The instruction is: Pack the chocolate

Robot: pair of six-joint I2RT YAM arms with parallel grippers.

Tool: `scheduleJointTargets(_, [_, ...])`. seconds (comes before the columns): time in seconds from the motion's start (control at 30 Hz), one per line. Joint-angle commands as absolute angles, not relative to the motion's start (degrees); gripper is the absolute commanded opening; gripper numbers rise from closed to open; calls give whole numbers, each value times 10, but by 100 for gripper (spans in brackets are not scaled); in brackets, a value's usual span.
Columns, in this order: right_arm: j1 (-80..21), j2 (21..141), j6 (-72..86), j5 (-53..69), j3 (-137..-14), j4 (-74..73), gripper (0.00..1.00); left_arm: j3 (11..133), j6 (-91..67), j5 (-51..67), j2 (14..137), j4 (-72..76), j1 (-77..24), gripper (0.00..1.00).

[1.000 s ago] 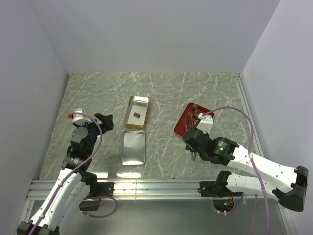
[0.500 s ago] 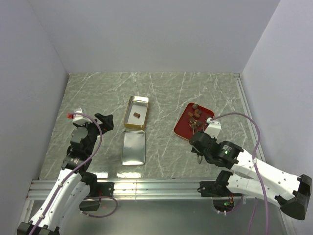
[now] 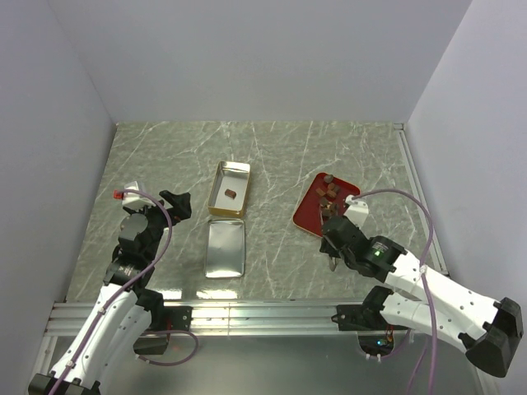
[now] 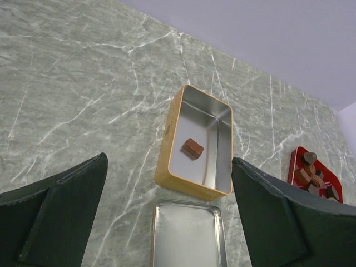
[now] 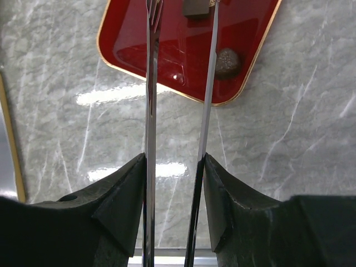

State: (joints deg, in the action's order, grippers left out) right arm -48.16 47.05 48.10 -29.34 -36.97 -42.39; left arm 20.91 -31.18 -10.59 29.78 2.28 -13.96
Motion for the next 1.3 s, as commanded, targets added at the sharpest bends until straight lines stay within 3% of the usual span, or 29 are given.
scheduleJointTargets(0.0, [-465,471,465,-287,-360,-385,51,215,-315,-97,296,38,-141,99])
scheduleJointTargets(0.63, [-439,509,439,-259,-356,-356,49,214,-315,-93,294,40,-141,99])
scheduleJointTargets(1.27, [-442,505,429,-272,-389,-376,28,215,-314,-96,294,37,-141,99])
